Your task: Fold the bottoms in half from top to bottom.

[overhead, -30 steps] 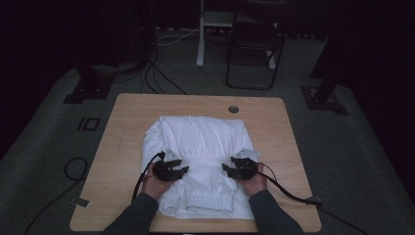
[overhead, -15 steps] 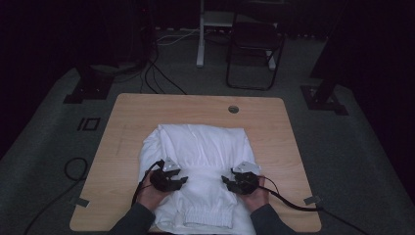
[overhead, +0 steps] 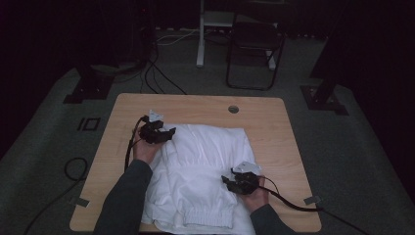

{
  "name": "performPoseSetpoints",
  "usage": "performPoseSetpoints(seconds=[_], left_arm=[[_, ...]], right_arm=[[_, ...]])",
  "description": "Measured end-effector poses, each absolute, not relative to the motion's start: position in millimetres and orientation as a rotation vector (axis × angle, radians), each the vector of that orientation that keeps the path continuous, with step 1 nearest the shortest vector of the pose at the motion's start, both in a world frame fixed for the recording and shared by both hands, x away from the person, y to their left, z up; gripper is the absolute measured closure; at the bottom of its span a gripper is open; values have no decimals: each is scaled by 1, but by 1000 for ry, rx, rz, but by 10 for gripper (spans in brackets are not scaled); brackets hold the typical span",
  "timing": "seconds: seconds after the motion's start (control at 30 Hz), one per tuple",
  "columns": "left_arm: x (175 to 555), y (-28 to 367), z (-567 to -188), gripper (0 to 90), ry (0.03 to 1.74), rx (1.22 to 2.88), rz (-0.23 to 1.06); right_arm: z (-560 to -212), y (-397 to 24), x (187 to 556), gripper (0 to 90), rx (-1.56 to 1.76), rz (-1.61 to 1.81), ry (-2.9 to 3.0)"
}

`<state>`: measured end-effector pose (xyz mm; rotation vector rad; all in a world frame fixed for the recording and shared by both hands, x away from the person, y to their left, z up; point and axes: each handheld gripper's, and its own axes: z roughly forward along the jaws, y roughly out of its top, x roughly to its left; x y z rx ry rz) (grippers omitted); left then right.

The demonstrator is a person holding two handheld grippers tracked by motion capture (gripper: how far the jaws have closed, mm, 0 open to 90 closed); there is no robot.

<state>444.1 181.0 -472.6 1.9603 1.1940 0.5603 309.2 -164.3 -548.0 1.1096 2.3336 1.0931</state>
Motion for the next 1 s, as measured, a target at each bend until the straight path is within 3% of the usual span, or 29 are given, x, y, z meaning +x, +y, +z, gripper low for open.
performPoseSetpoints(seconds=[0.2, 0.5, 0.63, 0.8, 0.87, 0.9, 1.0], left_arm=[[474, 195, -502, 317, 1268, 1949, 517], [489, 204, -532, 174, 1331, 1965, 509], [494, 210, -541, 124, 1375, 1936, 430], [494, 209, -542, 120, 1363, 1945, 435], [493, 209, -541, 129, 1354, 1957, 430], [492, 207, -540, 187, 1340, 1968, 423], [488, 203, -536, 522, 1277, 2007, 347]], right_arm=[[-548, -164, 309, 471, 1109, 1093, 2333], [-548, -164, 309, 471, 1109, 1093, 2333], [-548, -164, 309, 471, 1108, 1093, 2333], [-548, -164, 309, 471, 1108, 1093, 2334], [-548, -164, 309, 471, 1108, 1093, 2333], [-548, -164, 309, 471, 1108, 1093, 2334], [-548, -164, 309, 471, 1109, 1093, 2334]])
